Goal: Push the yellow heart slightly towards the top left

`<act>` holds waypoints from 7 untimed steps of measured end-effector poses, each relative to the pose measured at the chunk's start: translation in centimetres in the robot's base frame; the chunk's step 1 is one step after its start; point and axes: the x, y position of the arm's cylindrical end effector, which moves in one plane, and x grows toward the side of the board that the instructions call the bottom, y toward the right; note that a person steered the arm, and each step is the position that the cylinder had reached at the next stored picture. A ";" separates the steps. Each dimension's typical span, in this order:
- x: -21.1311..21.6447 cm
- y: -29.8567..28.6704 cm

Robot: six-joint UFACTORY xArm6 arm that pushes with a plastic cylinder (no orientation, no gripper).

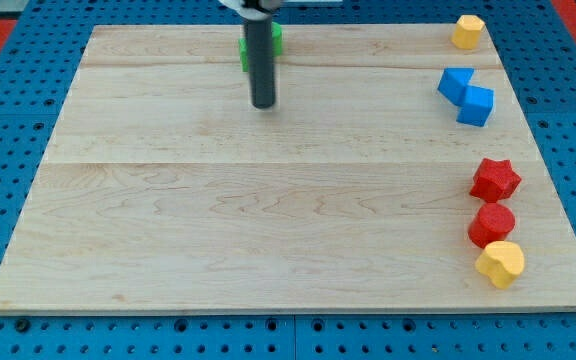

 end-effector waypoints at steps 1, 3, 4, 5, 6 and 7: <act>8.8 7.7; 24.9 12.7; 25.1 16.9; 25.1 19.4; 24.9 30.7; 24.0 30.9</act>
